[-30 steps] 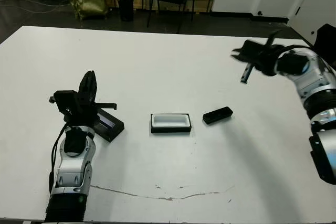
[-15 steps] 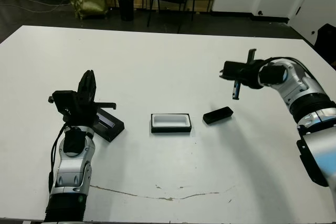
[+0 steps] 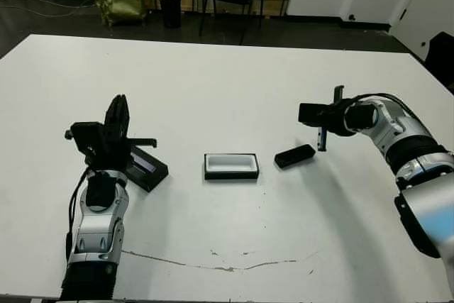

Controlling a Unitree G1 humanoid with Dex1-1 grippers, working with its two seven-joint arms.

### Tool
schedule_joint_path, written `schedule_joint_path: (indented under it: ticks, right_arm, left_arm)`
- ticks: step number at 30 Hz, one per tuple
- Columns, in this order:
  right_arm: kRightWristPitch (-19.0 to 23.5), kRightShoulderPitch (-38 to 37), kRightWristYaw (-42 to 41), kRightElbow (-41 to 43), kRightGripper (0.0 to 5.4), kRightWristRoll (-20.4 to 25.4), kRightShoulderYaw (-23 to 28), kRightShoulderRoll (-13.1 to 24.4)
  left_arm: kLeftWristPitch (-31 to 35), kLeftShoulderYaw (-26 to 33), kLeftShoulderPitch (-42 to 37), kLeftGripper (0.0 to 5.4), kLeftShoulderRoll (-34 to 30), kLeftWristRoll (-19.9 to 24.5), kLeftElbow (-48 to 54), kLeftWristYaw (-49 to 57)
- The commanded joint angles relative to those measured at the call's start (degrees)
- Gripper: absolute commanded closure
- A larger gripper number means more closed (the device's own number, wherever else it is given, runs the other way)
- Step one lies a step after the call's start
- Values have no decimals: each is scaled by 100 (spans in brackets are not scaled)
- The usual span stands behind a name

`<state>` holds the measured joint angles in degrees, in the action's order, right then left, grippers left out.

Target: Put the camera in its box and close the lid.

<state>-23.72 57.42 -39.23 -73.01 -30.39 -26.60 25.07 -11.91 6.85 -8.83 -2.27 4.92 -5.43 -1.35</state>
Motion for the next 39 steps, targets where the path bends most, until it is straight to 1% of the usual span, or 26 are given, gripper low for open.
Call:
schedule_joint_path:
  ticks: [1,7,14,17,23,26,29,34,37,39]
  right_arm:
    - [-104,-161,-178,-80,540,87,88,84]
    - [-121,-214,-345,-64,540,136,125,87]
    - [-223,-313,-175,-27,540,15,21,93]
    - [-114,-329,-370,-60,540,96,81,67]
    - [266,-323,-628,-68,540,187,144,-12]
    - [347,-342,-678,-29,540,218,163,-25]
    - [238,-394,-726,-37,540,282,193,-22]
    - [288,-381,-743,-9,540,207,114,-33]
    - [127,-387,-826,40,540,212,93,2]
    - [160,-402,-810,69,540,221,99,8]
  left_arm:
    - [108,-13,90,535,-12,-25,-18,14]
    - [110,-21,105,535,6,-33,-15,46]
    - [118,-37,119,535,21,0,-19,44]
    - [176,-48,138,535,47,2,34,70]
    - [111,-61,143,535,61,-2,-13,59]
    - [46,-76,153,535,56,-36,-45,62]
    - [52,-95,181,535,63,-84,-5,112]
    - [49,-113,189,535,78,-40,-13,129]
    - [27,-129,192,535,86,-41,-20,130]
    - [62,-137,200,535,97,-37,7,144]
